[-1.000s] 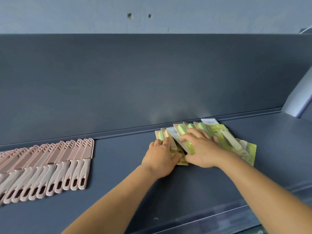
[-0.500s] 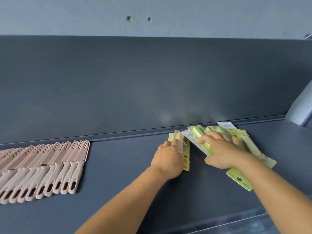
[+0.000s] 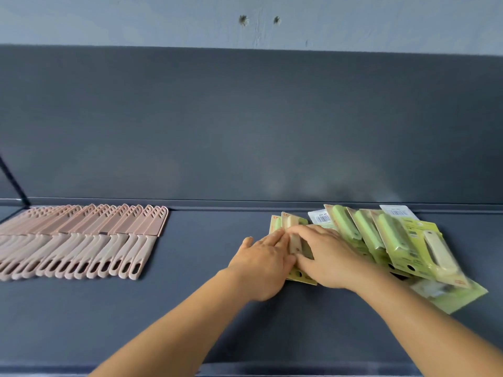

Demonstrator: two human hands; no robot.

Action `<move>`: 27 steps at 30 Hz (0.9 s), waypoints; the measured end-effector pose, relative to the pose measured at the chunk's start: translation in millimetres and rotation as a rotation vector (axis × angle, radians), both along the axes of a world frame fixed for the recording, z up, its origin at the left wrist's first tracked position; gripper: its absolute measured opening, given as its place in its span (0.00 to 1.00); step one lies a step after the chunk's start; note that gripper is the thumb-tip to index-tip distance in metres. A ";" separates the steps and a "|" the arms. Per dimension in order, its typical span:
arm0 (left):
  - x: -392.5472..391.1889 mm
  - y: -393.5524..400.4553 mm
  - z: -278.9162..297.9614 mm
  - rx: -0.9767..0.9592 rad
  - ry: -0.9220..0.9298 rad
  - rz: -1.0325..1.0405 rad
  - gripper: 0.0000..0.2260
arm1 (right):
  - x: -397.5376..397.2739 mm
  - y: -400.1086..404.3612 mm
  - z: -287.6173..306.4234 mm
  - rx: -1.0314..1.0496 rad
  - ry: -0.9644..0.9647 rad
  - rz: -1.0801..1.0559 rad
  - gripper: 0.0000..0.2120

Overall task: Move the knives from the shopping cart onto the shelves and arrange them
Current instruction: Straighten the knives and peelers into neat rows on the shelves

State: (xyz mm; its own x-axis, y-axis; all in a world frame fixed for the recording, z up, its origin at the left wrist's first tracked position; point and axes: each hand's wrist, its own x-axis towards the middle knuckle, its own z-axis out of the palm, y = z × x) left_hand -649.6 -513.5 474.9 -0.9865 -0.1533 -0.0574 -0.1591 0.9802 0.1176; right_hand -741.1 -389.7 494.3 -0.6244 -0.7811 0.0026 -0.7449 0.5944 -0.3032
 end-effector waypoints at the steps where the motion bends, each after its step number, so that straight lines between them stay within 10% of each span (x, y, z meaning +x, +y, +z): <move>1: 4.2 -2.1 -1.2 0.005 0.000 0.013 0.25 | 1.8 -4.9 -0.4 -0.004 0.002 0.002 0.21; 27: 43.1 -87.5 8.4 0.034 0.028 0.226 0.19 | 25.8 -81.3 -4.9 0.018 0.027 0.021 0.18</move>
